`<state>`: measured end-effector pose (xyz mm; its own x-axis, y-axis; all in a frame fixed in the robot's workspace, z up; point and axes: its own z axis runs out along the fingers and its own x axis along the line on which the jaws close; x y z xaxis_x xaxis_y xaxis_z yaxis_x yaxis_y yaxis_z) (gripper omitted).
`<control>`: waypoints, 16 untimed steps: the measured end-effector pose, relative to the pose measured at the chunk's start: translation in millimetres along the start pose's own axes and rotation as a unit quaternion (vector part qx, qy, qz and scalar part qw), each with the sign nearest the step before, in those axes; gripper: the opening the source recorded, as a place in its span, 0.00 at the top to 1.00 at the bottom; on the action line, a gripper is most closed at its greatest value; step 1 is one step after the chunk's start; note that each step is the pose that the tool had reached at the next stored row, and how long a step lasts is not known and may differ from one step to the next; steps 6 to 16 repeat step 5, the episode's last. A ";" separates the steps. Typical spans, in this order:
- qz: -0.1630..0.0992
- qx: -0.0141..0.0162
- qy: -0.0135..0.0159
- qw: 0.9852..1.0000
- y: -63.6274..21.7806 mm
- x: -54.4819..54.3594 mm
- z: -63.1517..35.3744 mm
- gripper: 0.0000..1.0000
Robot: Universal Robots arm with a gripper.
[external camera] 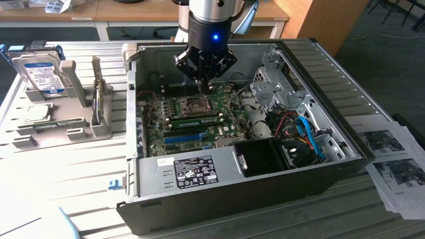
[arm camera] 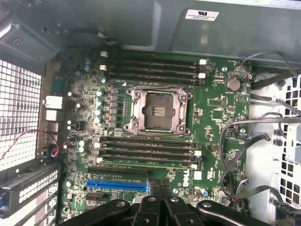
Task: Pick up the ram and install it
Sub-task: 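Press down the ram until it locks into place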
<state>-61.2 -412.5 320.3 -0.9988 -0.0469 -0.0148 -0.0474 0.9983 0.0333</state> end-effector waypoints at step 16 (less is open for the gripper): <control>0.000 0.000 0.000 1.000 0.0 0.0 0.0 0.91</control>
